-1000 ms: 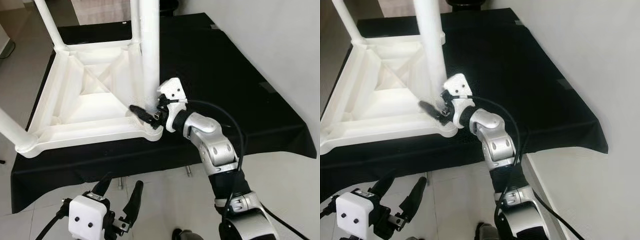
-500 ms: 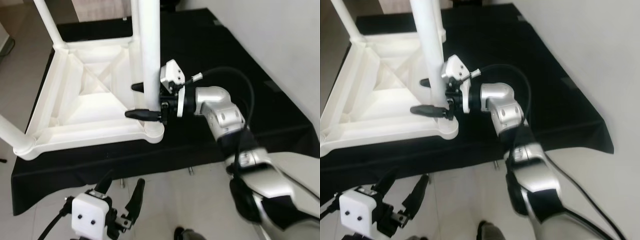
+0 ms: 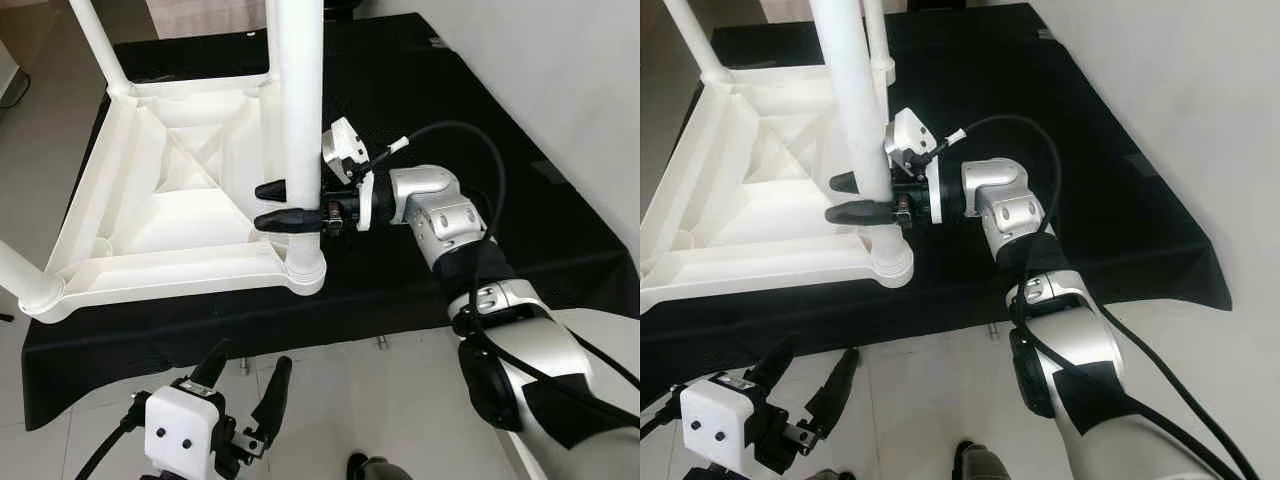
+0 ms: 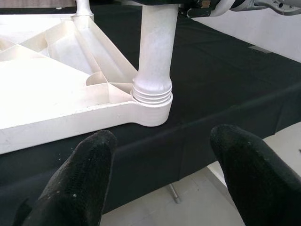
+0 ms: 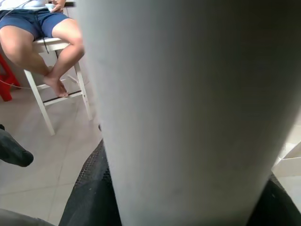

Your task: Building children table

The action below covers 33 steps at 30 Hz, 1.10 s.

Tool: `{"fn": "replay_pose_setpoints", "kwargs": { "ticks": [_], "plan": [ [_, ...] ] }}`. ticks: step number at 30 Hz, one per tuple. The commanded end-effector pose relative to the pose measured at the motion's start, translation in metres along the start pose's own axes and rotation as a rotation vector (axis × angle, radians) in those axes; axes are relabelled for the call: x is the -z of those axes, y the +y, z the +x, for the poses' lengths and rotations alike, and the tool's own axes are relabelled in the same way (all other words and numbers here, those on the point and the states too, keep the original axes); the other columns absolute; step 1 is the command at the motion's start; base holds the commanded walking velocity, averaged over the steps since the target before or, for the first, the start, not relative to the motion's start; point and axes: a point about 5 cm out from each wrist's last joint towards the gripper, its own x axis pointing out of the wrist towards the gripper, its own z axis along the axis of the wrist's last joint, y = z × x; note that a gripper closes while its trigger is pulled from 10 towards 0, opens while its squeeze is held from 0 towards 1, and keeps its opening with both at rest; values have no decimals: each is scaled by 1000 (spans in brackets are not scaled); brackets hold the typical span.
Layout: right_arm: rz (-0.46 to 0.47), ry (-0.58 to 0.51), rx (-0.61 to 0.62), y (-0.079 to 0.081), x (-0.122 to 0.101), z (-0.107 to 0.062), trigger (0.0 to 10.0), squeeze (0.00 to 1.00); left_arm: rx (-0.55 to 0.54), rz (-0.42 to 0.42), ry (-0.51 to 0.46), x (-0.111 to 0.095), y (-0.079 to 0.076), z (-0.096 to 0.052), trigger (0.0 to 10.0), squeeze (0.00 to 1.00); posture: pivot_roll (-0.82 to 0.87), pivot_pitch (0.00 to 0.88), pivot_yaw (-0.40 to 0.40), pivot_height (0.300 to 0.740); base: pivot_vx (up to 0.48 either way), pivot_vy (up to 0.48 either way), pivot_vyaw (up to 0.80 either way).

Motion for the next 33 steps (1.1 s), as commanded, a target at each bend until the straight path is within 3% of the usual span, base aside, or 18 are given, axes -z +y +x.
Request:
{"fn": "replay_pose_setpoints", "kwargs": {
  "ticks": [1, 3, 7, 8, 9, 11, 12, 14, 15, 17, 22, 25, 26, 27, 28, 31, 32, 33],
  "plan": [
    [-4, -5, -2, -1, 3, -3, 0, 0, 5, -21, 18, 4, -1, -1, 10000, 0, 36, 199, -35, 740, 0, 0, 0],
    [-14, -6, 31, -3, 4, -5, 0, 0, 5, -21, 17, 4, -1, -2, 10000, 0, 34, 200, -36, 740, 0, 0, 0],
    [-41, 11, 266, -8, 16, -16, 0, 0, 3, -23, 14, 4, -2, -2, 10000, 0, 24, 206, -42, 740, 0, 0, 0],
    [-41, 11, 266, -8, 16, -16, 0, 0, 3, -23, 14, 4, -2, -2, 10000, 0, 24, 206, -42, 740, 0, 0, 0],
    [-14, -2, 372, -5, 22, -14, 0, 0, 2, -24, 14, 3, -1, -3, 10000, 0, 20, 213, -46, 740, 0, 0, 0],
    [53, -36, 708, 5, 38, -2, 0, 0, 0, -24, 15, 3, -1, -4, 10000, 0, 13, 216, -45, 740, 0, 0, 0],
    [53, -36, 708, 5, 38, -2, 0, 0, 0, -24, 15, 3, -1, -4, 10000, 0, 13, 216, -45, 740, 0, 0, 0],
    [118, 72, 881, 47, 65, 19, 0, 0, 0, -25, 17, 2, 0, -3, 10000, 0, 0, 224, -34, 740, 0, 0, 0],
    [118, 72, 881, 47, 65, 19, 0, 0, 0, -25, 17, 2, 0, -3, 10000, 0, 0, 224, -34, 740, 0, 0, 0],
    [127, 67, 889, 70, 65, 40, 0, 0, 10, -27, 19, 2, 1, -2, 10000, 0, -1, 226, -24, 740, 0, 0, 0],
    [117, 48, 877, 67, 63, 45, 0, 0, 13, -27, 20, 3, 0, -2, 10000, 0, -1, 219, -24, 740, 0, 0, 0],
    [90, 32, 840, 56, 59, 50, 0, 0, 18, -28, 18, 5, 0, 0, 10000, 0, 3, 208, -36, 740, 0, 0, 0],
    [80, 16, 798, 49, 56, 51, 10000, 0, 16, -26, 14, 5, 0, 1, 10000, 0, -2, 209, -41, 740, 0, 0, 0],
    [80, 16, 798, 49, 56, 51, 10000, 0, 16, -26, 14, 5, 0, 1, 10000, 0, -2, 209, -41, 740, 0, 0, 0],
    [59, -54, 665, 41, 46, 54, 10000, 0, 10, -22, 6, 4, 1, 3, 10000, 0, 1, 209, -46, 740, 0, 0, 0],
    [46, -83, 625, 39, 40, 55, 10000, 0, 8, -21, 4, 4, 1, 3, 10000, 0, 1, 209, -46, 740, 0, 0, 0],
    [41, -112, 558, 39, 36, 55, 10000, 1000, 8, -19, 3, 4, 1, 4, 10000, 0, 4, 208, -46, 740, 0, 0, 0],
    [41, -112, 558, 39, 36, 55, 10000, 1000, 8, -19, 3, 4, 1, 4, 10000, 0, 4, 208, -46, 740, 0, 0, 0]
  ]
}}
